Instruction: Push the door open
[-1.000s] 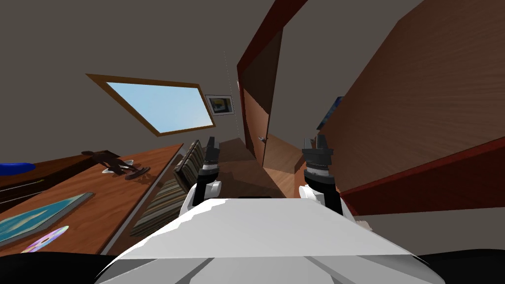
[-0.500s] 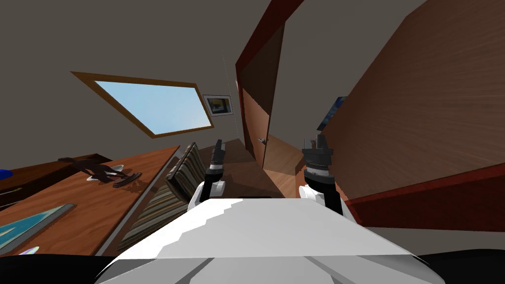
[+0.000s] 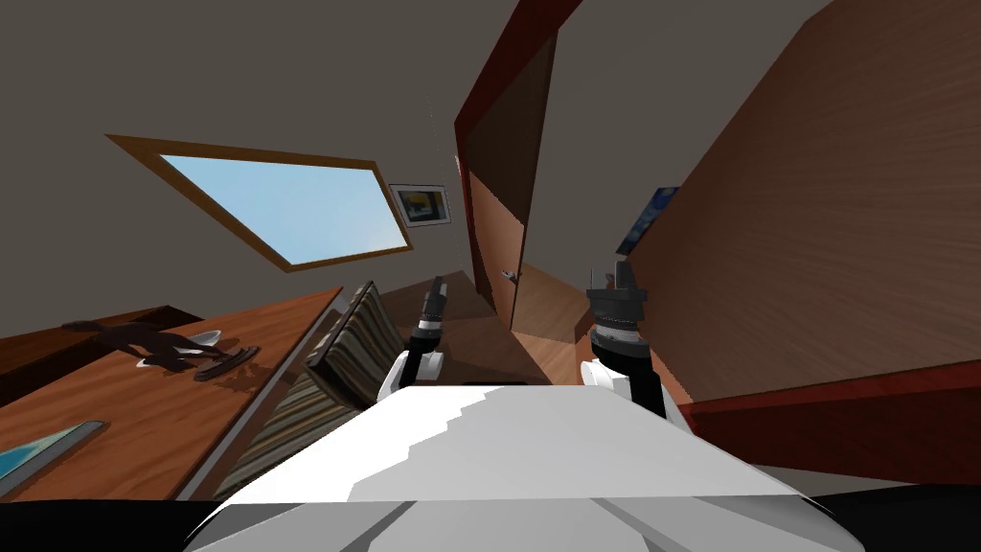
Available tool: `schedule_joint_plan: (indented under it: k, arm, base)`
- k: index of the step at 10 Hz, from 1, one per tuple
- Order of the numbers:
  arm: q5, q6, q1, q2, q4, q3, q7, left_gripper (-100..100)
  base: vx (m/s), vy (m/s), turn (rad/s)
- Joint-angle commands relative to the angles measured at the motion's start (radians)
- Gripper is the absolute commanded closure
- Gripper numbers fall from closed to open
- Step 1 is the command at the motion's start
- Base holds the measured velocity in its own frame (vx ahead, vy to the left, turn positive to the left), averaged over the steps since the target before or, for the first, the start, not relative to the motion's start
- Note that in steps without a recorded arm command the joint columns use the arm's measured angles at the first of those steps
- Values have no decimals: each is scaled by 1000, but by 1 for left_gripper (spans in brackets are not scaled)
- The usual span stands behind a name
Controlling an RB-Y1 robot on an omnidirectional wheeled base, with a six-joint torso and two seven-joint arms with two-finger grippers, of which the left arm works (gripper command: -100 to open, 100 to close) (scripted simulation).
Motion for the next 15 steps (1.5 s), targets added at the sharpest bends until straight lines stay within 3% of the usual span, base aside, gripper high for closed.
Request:
schedule_joint_plan:
  k: [1,15]
  arm:
    - [-6,-7,-17,2,39,-16,11,-100]
    - [-54,-93,-145,21,398,-150,116,-100]
  base:
    - [97,19,-27]
    - [98,27,-33]
